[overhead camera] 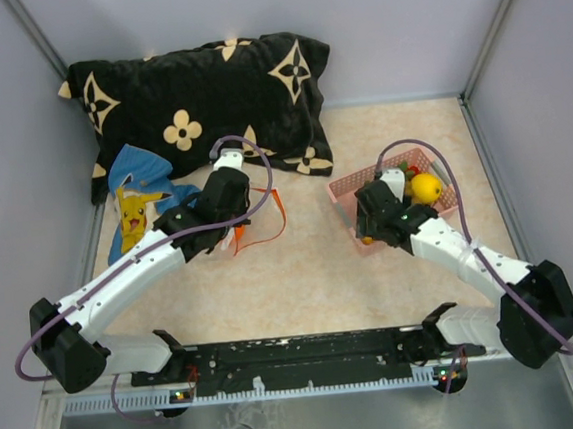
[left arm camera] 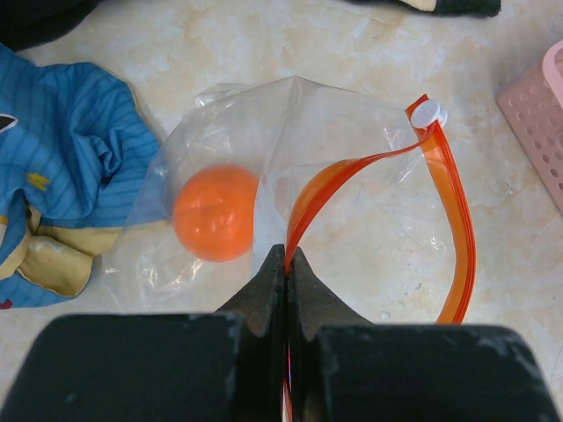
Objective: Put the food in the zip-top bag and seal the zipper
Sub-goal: Pick up the fake fruit from the bin.
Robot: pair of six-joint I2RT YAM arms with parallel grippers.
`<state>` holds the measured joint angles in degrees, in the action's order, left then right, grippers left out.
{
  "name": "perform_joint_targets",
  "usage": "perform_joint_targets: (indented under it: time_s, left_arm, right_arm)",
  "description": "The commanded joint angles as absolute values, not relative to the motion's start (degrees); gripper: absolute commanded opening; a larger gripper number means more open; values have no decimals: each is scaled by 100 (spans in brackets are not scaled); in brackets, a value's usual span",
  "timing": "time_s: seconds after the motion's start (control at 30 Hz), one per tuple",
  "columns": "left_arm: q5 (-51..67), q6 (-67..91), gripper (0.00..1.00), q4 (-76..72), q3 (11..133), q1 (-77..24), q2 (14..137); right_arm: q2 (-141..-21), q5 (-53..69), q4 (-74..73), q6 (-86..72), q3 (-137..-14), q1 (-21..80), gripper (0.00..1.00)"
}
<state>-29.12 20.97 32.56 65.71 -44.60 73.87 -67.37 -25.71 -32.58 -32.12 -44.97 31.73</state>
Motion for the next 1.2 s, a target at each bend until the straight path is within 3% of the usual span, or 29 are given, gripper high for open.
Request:
perform_joint_targets:
  time_s: [0.0, 0.37, 0.73, 1.17]
  left_arm:
    - [-2900, 2066, 0, 3231, 6526, -4438, 7341]
    - [-2908, 2037, 0, 3250, 6521, -4438, 7367]
    - [-2910, 2041, 0, 3267, 6521, -4438, 7391]
    - [-2846, 2051, 0, 3227, 6553, -4438, 7405]
  right_arm:
    - [-7017, -2454, -2742, -3197, -4443, 3000, 70]
    - [-7694, -1974, -2364, -2991, -4419, 2943, 83]
    - [-7918, -1722, -2055, -2884, -4316, 2814, 86]
    - [-7117, -1493, -2375, -2727, -4490, 2804, 64]
